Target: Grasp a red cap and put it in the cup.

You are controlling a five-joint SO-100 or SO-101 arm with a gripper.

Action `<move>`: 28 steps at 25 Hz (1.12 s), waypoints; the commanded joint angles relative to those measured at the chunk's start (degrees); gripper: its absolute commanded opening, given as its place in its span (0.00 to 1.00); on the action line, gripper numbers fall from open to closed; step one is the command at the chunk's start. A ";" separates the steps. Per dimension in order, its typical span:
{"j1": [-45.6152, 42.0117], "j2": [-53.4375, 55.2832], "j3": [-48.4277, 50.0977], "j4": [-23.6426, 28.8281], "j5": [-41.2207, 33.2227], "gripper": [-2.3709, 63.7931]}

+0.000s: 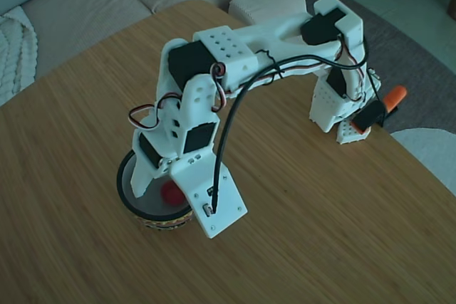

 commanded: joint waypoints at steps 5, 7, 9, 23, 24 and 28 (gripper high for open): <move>-0.44 10.72 -2.72 3.69 0.44 0.51; -0.44 12.57 -2.64 4.13 0.44 0.51; -0.44 15.03 -2.64 5.63 0.44 0.51; -0.53 41.22 2.81 15.21 0.18 0.51; -0.53 43.42 4.75 15.21 0.09 0.51; -2.81 52.21 14.24 15.29 0.09 0.51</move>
